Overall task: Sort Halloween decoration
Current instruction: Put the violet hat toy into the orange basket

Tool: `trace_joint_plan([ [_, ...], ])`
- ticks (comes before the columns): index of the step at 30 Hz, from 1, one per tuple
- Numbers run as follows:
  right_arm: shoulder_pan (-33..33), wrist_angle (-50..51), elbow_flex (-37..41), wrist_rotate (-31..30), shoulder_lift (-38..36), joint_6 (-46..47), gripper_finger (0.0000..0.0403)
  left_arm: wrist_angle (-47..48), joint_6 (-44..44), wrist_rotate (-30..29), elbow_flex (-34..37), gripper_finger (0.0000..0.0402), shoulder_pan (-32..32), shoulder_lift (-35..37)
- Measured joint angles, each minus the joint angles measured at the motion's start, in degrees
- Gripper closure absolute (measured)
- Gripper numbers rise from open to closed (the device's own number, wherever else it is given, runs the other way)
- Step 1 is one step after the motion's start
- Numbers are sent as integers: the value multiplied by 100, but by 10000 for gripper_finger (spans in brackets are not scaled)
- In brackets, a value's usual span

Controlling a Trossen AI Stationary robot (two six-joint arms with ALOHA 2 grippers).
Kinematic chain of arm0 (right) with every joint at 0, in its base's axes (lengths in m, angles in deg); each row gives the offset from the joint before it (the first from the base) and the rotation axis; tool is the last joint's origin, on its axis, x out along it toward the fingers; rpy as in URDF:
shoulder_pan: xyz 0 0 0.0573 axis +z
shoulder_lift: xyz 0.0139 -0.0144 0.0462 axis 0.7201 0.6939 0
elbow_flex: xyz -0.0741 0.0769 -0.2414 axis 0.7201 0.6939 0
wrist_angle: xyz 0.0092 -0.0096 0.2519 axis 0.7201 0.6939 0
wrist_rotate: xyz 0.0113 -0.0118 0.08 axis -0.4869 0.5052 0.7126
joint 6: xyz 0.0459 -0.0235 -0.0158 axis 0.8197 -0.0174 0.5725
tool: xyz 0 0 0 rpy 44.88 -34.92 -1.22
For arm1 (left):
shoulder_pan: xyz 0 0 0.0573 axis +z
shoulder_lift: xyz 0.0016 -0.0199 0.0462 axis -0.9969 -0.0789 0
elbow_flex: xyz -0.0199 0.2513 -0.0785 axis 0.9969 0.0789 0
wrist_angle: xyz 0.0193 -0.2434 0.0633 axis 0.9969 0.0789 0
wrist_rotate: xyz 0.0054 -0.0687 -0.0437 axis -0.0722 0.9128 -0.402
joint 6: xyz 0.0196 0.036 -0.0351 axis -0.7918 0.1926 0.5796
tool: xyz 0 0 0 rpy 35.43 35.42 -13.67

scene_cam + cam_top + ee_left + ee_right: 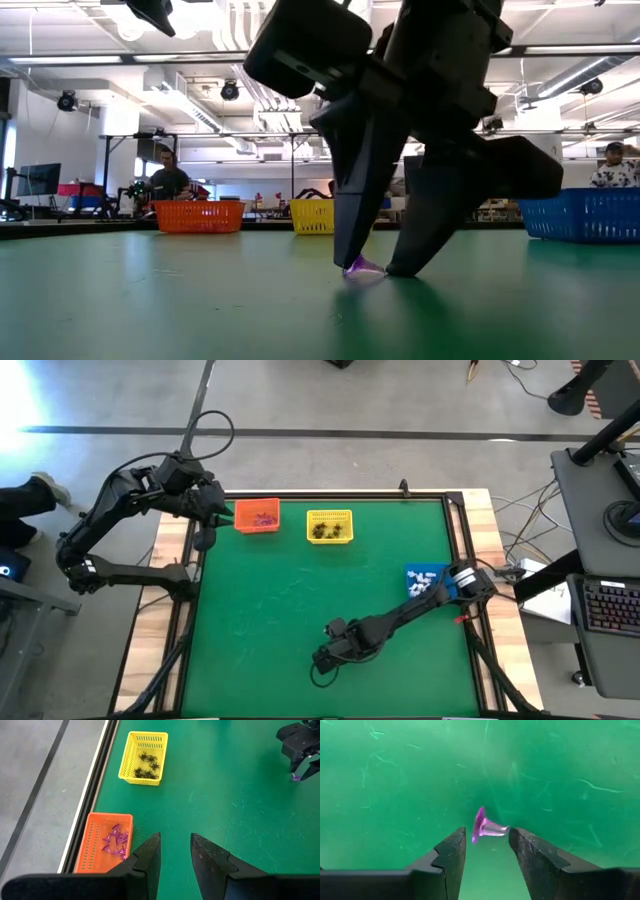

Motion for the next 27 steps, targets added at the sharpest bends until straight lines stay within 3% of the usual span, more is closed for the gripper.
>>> trace_joint_plan([
  [16,-187,401,-433,16,362,120,242,-121,1,4,0,313,1,-88],
  [27,-363,429,-423,-13,365,163,289,-173,0,9,0,313,2,-91],
])
